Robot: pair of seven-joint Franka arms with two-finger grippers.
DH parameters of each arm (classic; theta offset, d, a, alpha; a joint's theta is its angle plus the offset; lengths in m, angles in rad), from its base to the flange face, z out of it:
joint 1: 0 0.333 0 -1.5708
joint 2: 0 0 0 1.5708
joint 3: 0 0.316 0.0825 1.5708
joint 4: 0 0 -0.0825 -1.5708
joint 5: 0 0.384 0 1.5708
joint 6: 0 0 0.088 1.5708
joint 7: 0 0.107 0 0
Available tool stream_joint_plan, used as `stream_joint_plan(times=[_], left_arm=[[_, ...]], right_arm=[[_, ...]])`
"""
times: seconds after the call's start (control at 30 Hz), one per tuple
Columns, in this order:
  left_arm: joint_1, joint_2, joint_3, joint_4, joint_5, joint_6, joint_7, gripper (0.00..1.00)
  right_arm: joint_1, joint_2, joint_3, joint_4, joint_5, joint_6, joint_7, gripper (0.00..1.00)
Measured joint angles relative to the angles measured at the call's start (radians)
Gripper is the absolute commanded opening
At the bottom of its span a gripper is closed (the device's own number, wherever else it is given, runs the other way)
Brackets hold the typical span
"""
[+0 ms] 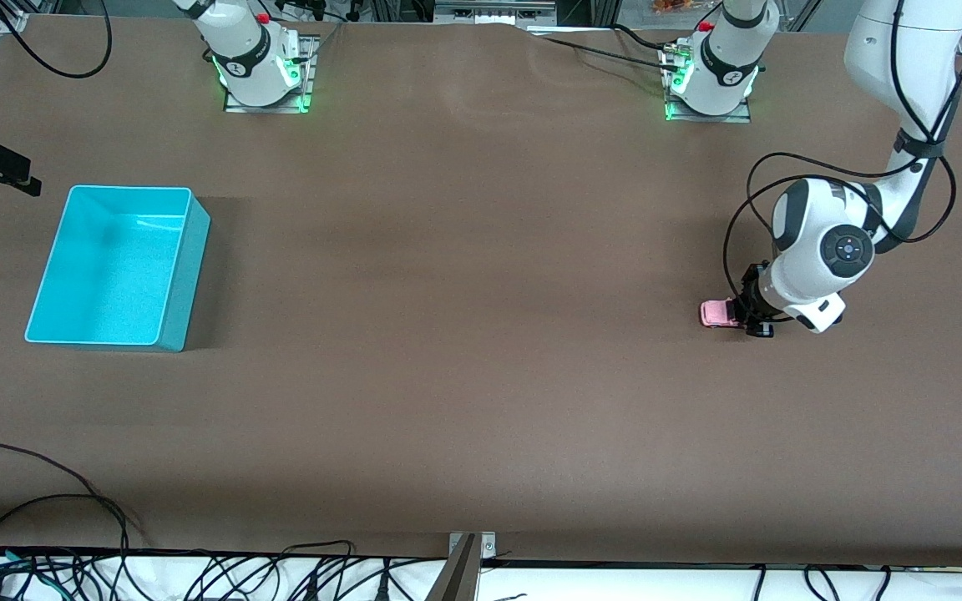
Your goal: Wind and store pink jeep toy
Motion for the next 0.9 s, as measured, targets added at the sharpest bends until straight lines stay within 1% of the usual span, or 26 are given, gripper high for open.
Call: stream_joint_plan(times=[0.2, 0.3, 0.4, 0.47, 0.57, 0.6, 0.63, 0.67, 0.7, 0.77, 0.83, 0.9], left_arm=[[0.047, 0.001, 0.002, 0.0, 0.003, 0.004, 0.038, 0.06], [0.068, 0.001, 0.003, 0.0, 0.032, 0.005, 0.044, 0.06], [0.1, 0.002, 0.002, 0.0, 0.085, 0.009, 0.044, 0.08], [0.122, 0.003, 0.003, 0.0, 0.11, 0.015, 0.045, 0.11], [0.148, 0.005, 0.003, 0.001, 0.127, 0.022, 0.051, 0.12], [0.154, 0.005, 0.002, 0.001, 0.131, 0.023, 0.052, 0.14], [0.16, 0.006, 0.002, 0.002, 0.139, 0.024, 0.053, 0.19], [0.165, 0.006, 0.002, 0.002, 0.149, 0.025, 0.053, 0.26], [0.17, 0.007, 0.002, 0.003, 0.159, 0.026, 0.053, 0.36], [0.178, 0.008, 0.002, 0.004, 0.171, 0.027, 0.053, 0.5], [0.183, 0.009, 0.002, 0.005, 0.179, 0.028, 0.055, 0.79], [0.186, 0.01, 0.002, 0.007, 0.181, 0.028, 0.06, 0.87]], right_arm=[[0.0, 0.0, 0.0, 0.0, 0.0, 0.0, 0.0, 1.0], [0.0, 0.0, 0.0, 0.0, 0.0, 0.0, 0.0, 1.0], [0.0, 0.0, 0.0, 0.0, 0.0, 0.0, 0.0, 1.0], [0.001, 0.0, 0.0, 0.0, 0.0, 0.0, 0.0, 1.0], [0.001, 0.0, 0.0, 0.0, 0.0, 0.0, 0.0, 1.0], [0.001, 0.0, 0.0, 0.0, 0.0, 0.0, 0.0, 1.0], [0.001, 0.0, 0.0, 0.0, 0.0, 0.0, 0.0, 1.0], [0.001, 0.0, 0.0, 0.0, 0.0, 0.0, 0.0, 1.0], [0.001, 0.0, 0.0, 0.0, 0.0, 0.0, 0.0, 1.0], [0.001, 0.0, 0.0, 0.0, 0.0, 0.0, 0.0, 1.0], [0.001, 0.0, 0.0, 0.0, 0.0, 0.0, 0.0, 1.0], [0.001, 0.0, 0.001, 0.0, 0.0, 0.0, 0.0, 1.0]])
